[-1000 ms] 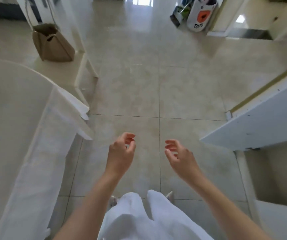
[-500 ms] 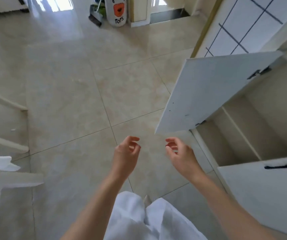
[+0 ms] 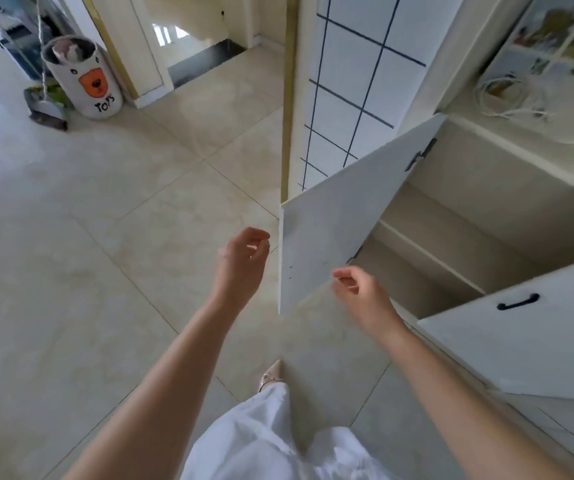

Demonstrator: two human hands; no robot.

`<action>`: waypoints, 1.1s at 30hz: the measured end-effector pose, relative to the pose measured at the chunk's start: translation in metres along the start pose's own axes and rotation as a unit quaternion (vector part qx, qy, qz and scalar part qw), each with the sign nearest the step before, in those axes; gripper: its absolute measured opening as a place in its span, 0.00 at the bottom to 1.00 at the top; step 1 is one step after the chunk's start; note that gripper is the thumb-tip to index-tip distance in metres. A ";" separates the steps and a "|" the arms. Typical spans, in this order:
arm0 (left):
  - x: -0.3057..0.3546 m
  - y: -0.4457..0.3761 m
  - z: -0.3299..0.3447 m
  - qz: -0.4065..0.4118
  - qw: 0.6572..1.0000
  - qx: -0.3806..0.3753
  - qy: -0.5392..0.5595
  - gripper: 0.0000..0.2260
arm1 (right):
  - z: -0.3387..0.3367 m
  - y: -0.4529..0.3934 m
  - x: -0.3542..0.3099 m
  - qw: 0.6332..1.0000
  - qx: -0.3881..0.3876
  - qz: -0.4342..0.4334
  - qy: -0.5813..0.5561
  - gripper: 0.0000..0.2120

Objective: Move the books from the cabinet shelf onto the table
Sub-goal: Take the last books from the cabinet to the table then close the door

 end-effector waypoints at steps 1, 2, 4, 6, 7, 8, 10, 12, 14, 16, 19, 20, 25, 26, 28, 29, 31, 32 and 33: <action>0.010 -0.018 -0.002 0.017 1.000 -0.010 -0.007 0.07 | 0.002 -0.010 -0.008 1.000 0.003 0.013 -0.023 0.10; 0.019 -0.035 -0.003 0.030 0.999 -0.020 -0.016 0.06 | 0.005 -0.019 -0.015 0.998 0.005 0.024 -0.049 0.11; 0.035 -0.071 0.000 0.060 0.996 -0.061 -0.038 0.05 | 0.013 -0.039 -0.027 0.992 0.007 0.058 -0.110 0.14; 0.046 -0.098 0.007 0.079 0.988 -0.121 -0.056 0.04 | 0.024 -0.050 -0.041 0.975 -0.027 0.098 -0.196 0.18; 0.052 -0.110 0.013 0.087 0.981 -0.163 -0.064 0.05 | 0.030 -0.054 -0.047 0.962 -0.042 0.118 -0.244 0.20; 0.058 -0.120 0.020 0.094 0.971 -0.207 -0.074 0.06 | 0.035 -0.058 -0.053 0.954 -0.044 0.128 -0.268 0.23; 0.065 -0.134 0.034 0.104 0.949 -0.277 -0.109 0.06 | 0.041 -0.062 -0.066 0.968 -0.021 0.116 -0.220 0.30; 0.071 -0.146 0.046 0.118 0.927 -0.321 -0.153 0.02 | 0.040 -0.068 -0.078 0.978 0.016 0.096 -0.184 0.34; 0.075 -0.155 0.051 0.110 0.914 -0.352 -0.170 0.01 | 0.039 -0.073 -0.087 0.978 0.036 0.082 -0.191 0.35; 0.081 -0.159 0.054 0.097 0.901 -0.388 -0.166 0.03 | 0.038 -0.077 -0.090 0.974 0.045 0.086 -0.202 0.36; 0.085 -0.162 0.059 0.094 0.883 -0.430 -0.163 0.07 | 0.037 -0.077 -0.088 0.972 0.060 0.098 -0.203 0.36; 0.085 -0.163 0.061 0.092 0.879 -0.439 -0.161 0.08 | 0.036 -0.076 -0.087 0.972 0.061 0.100 -0.201 0.35; 0.075 -0.164 0.075 0.132 0.864 -0.455 -0.170 0.21 | 0.030 -0.071 -0.084 0.973 0.051 0.115 -0.193 0.31; 0.074 -0.162 0.079 0.158 0.858 -0.452 -0.185 0.28 | 0.028 -0.068 -0.083 0.973 0.046 0.120 -0.191 0.32; 0.077 -0.153 0.089 0.209 0.842 -0.455 -0.200 0.34 | 0.020 -0.061 -0.076 0.972 0.039 0.132 -0.190 0.33; 0.080 -0.149 0.092 0.237 0.834 -0.455 -0.205 0.35 | 0.017 -0.058 -0.073 0.972 0.033 0.136 -0.190 0.33; 0.086 -0.143 0.100 0.309 0.814 -0.442 -0.215 0.37 | 0.010 -0.050 -0.065 0.970 0.028 0.145 -0.193 0.33; 0.088 -0.142 0.104 0.341 0.805 -0.434 -0.219 0.37 | 0.007 -0.047 -0.061 0.969 0.028 0.149 -0.193 0.33; 0.089 -0.141 0.110 0.368 0.796 -0.426 -0.223 0.36 | 0.004 -0.043 -0.056 0.969 0.028 0.154 -0.193 0.33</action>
Point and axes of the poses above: each hand's wrist, its own y-axis away from the middle knuckle, its own z-axis out of the palm, x = y × z, the point moved 3 cm from there along -y, towards the middle knuckle, and after that the axes turned 2 degrees about -x, right-handed, at the moved point
